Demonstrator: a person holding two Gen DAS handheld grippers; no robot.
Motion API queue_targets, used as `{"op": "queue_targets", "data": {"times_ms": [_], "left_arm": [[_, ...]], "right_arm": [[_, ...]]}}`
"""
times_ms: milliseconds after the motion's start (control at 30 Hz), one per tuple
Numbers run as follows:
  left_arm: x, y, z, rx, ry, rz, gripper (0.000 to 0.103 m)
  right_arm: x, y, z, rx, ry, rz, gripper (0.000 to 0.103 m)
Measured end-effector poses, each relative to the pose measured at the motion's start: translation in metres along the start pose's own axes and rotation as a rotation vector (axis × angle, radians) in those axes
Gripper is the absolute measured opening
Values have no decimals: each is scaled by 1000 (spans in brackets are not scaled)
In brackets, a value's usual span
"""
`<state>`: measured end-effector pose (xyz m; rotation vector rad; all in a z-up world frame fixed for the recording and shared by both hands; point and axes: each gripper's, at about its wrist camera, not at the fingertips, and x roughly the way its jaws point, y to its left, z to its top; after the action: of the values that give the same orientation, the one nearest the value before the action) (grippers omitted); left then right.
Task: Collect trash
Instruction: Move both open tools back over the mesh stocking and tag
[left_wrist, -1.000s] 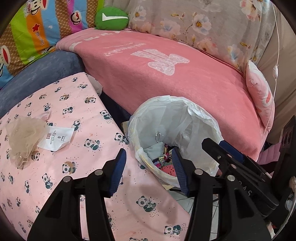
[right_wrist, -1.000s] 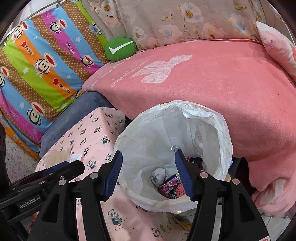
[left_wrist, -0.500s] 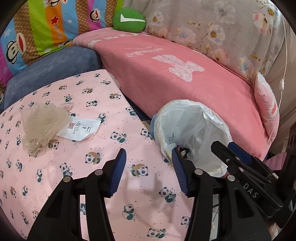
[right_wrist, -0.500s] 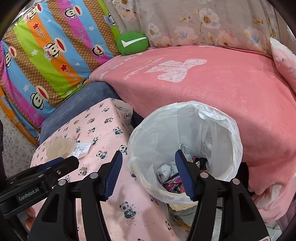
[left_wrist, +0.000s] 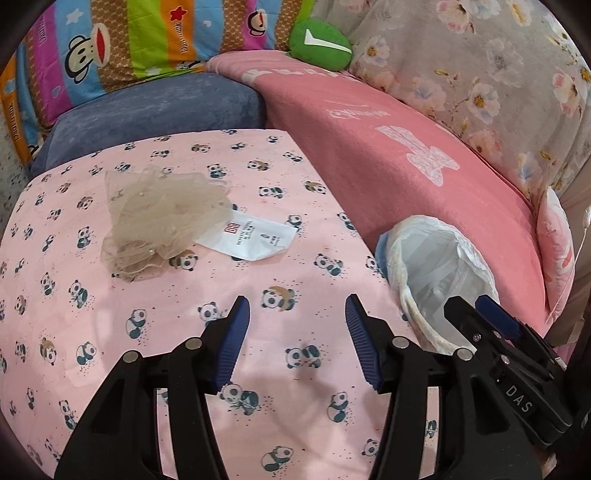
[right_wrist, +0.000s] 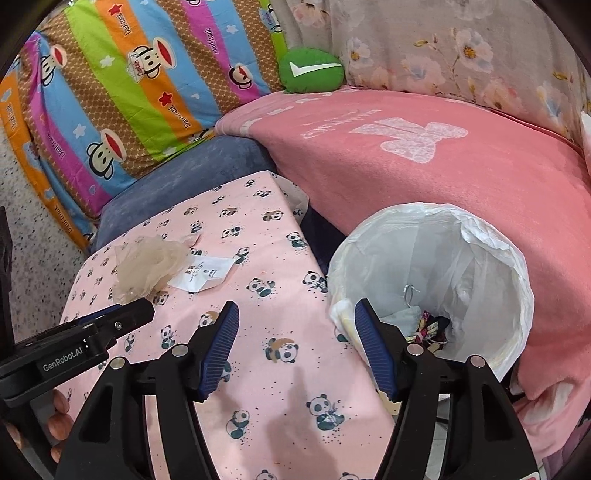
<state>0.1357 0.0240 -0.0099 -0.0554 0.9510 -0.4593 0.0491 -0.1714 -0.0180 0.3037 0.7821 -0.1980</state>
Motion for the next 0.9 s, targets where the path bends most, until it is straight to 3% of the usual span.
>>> {"op": "queue_targets", "data": {"times_ms": [133,233,533,900], "left_arm": [[-2,29,0,-52,-4,33,53],[-5,50,1,-91,-18,63,64],[-2,111,11,-160,-31,134,65],[34,159,41,-219,-15,149,76]], "right_arm": [[9,24,-1,-43,20,16,65],[16,41,-2,-74,35,30,65],[48,86,-7,-138,85,65,65],[108,122,4,-165,135,64,65]]}}
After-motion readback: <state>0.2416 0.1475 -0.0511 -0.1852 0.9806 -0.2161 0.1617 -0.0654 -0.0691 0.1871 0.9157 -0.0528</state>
